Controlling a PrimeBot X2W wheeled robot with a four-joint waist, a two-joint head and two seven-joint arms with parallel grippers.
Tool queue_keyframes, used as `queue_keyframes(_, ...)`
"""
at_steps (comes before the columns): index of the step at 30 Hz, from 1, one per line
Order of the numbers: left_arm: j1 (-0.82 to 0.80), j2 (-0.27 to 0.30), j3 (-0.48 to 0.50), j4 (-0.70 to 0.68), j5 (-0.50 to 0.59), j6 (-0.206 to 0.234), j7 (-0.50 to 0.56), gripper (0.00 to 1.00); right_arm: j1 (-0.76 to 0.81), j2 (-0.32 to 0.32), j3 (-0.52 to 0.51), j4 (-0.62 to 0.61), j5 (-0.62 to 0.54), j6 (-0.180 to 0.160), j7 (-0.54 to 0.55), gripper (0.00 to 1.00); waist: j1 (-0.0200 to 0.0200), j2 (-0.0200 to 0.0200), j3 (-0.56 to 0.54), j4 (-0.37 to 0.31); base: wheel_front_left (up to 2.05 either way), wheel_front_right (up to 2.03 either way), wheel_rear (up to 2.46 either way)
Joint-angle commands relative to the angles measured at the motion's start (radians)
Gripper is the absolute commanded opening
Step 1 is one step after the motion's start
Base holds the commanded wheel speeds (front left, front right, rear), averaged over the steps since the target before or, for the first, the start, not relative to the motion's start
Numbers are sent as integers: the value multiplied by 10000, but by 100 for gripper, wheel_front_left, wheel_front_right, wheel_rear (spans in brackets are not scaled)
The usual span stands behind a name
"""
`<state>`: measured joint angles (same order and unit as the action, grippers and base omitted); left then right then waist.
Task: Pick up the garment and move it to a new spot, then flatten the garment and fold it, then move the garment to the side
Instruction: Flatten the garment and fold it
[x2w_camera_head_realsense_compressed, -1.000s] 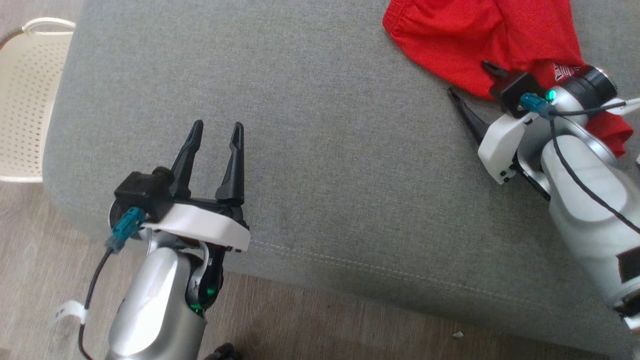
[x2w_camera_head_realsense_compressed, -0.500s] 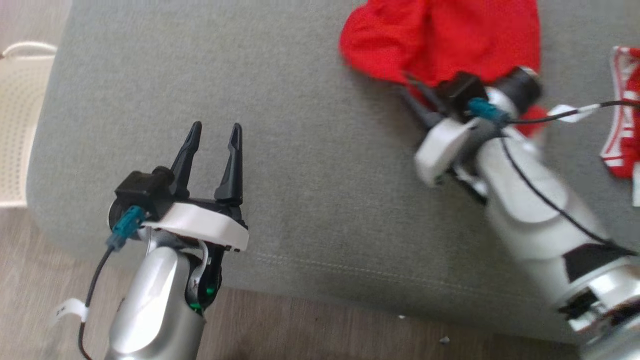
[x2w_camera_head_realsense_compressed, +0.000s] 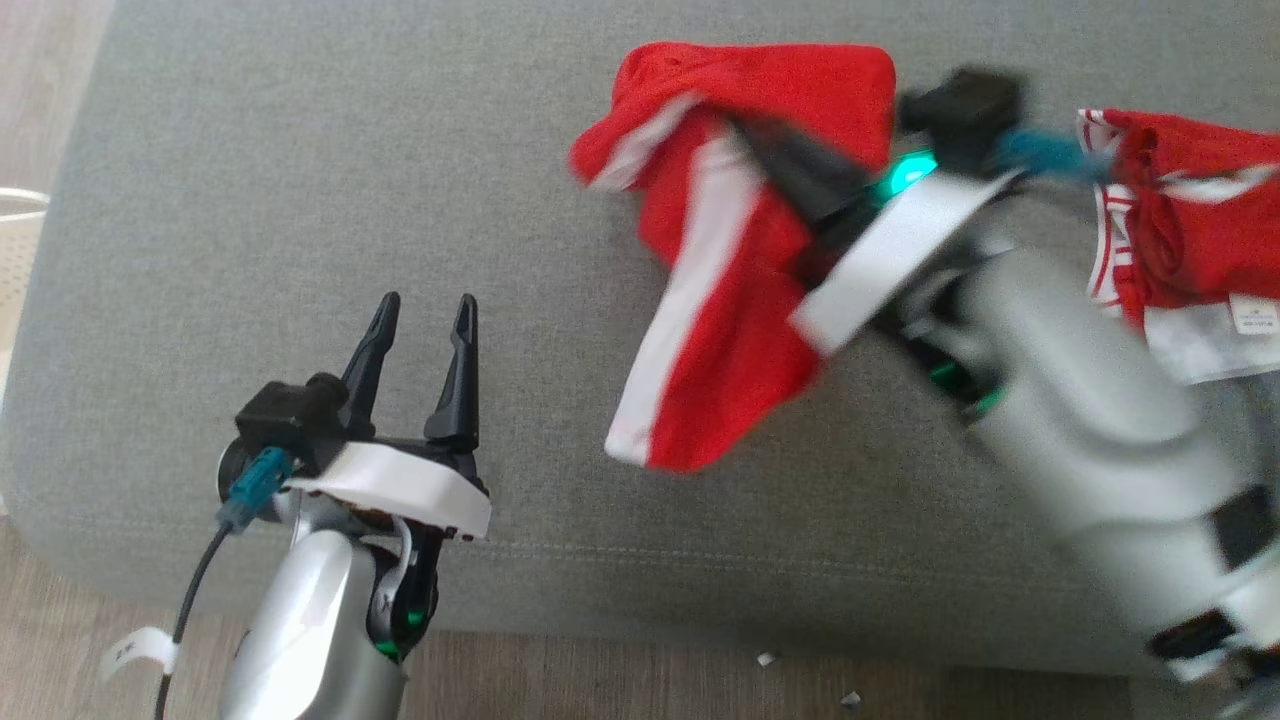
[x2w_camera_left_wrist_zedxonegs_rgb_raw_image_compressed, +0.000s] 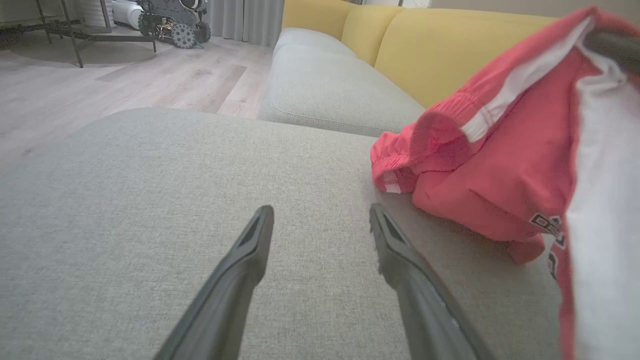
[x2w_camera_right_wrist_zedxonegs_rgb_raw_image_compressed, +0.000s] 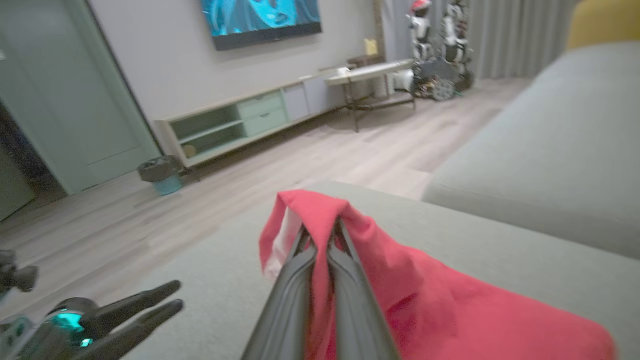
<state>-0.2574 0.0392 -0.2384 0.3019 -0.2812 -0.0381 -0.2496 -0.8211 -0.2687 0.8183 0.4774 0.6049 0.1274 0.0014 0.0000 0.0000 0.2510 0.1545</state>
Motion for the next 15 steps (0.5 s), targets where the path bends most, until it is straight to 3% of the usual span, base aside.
queue_keyframes(1, -224, 111, 345, -285, 146, -48, -122, 100, 182, -244, -464, -95, 498, 33, 494, 0, 0, 0, 84, 0, 0, 0, 0)
queue_keyframes(4, -320, 111, 242, -280, 146, -88, -122, 100, 164, -508, -1152, 579, 1201, 33, 1255, 0, 0, 0, 281, 51, 0, 0, 0)
queue_keyframes(8, -476, 111, 58, -237, 130, -97, -122, 100, -201, -923, -1142, 1794, 610, 33, 1661, 0, 0, 0, 562, 227, 0, 0, 0)
queue_keyframes(12, -553, 111, 3, -190, 129, -70, -122, 100, -531, -896, -1145, 2906, 69, 33, 1447, 0, 0, 0, 765, 299, 0, 0, 0)
queue_keyframes(13, -566, 111, -6, -167, 144, -76, -122, 100, -638, -873, -1166, 3189, -122, 33, 1298, 7, 0, 0, 808, 297, 0, 0, 0)
queue_keyframes(14, -585, 111, -21, -147, 157, -85, -122, 100, -751, -843, -1191, 3474, -338, 33, 1116, 45, 0, 0, 845, 292, 0, 0, 0)
queue_keyframes(15, -609, 111, -46, -127, 170, -94, -122, 100, -868, -803, -1275, 3806, -560, 33, 920, 100, 0, 0, 874, 284, 0, 0, 0)
